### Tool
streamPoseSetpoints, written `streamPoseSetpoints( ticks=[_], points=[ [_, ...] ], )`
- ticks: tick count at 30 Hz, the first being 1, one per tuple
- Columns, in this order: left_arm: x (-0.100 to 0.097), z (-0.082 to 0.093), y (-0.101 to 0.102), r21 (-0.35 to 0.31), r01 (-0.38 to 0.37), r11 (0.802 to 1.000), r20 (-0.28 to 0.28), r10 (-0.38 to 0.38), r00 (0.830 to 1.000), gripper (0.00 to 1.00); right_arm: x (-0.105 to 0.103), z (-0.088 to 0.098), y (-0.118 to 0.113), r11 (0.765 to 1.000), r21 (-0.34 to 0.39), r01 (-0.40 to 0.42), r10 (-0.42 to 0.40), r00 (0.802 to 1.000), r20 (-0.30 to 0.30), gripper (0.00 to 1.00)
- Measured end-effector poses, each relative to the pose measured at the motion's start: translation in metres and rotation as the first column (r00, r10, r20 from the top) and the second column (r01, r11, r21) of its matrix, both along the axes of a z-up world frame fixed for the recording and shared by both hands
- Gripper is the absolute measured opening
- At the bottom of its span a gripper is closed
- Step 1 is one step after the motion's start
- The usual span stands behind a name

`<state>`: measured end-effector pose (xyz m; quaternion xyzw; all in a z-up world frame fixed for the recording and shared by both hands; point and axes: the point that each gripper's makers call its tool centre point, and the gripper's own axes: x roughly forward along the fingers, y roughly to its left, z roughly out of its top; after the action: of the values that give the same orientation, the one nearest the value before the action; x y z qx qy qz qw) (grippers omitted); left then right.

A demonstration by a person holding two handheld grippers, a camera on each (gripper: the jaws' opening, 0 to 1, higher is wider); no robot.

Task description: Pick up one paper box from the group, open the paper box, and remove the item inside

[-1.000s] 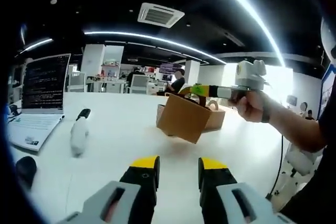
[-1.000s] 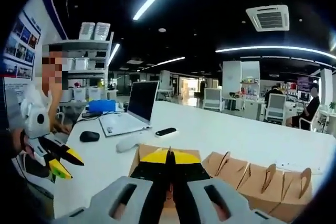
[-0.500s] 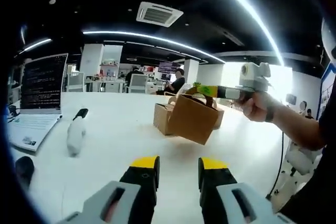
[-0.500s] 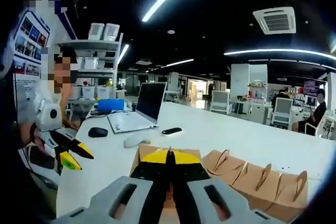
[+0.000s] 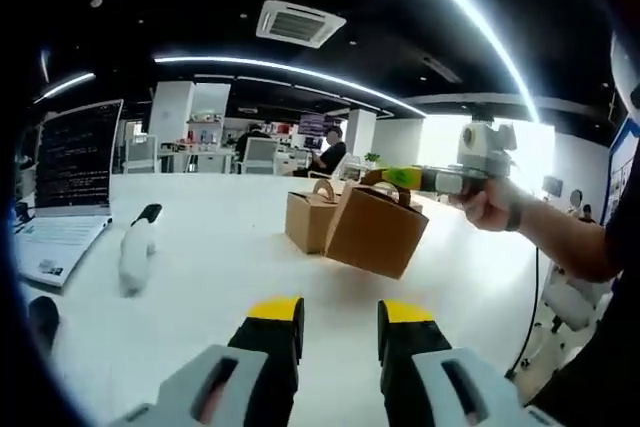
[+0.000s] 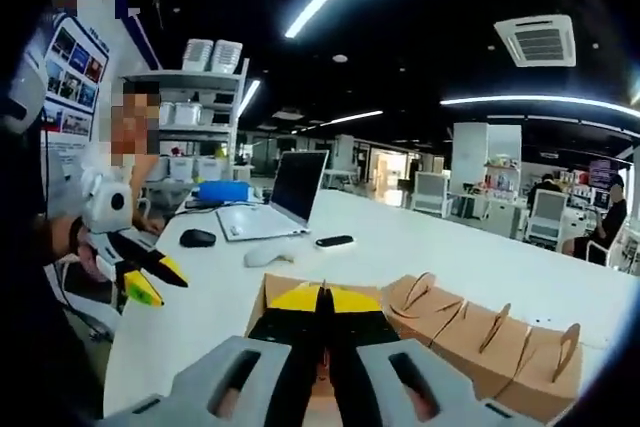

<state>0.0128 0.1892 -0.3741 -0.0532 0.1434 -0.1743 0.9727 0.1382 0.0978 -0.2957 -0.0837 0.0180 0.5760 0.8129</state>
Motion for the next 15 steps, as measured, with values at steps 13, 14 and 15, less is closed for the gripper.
streamPoseSetpoints(
  ticks=[13, 14, 15],
  points=[
    [0.006, 0.001, -0.006, 0.000, 0.001, 1.000, -0.001, -0.001, 1.000, 0.31, 0.001, -0.011, -0.005, 0.997, -0.025, -0.077, 0.077, 0.997, -0.013, 0.02],
    [0.006, 0.001, -0.006, -0.002, 0.001, 1.000, -0.001, -0.001, 1.000, 0.31, -0.001, -0.010, -0.005, 0.996, -0.025, -0.088, 0.088, 0.996, -0.007, 0.02],
    [0.007, 0.001, -0.006, 0.000, 0.001, 1.000, -0.003, -0.001, 1.000, 0.31, -0.002, -0.009, -0.006, 0.995, -0.025, -0.093, 0.093, 0.996, -0.005, 0.02]
  ],
)
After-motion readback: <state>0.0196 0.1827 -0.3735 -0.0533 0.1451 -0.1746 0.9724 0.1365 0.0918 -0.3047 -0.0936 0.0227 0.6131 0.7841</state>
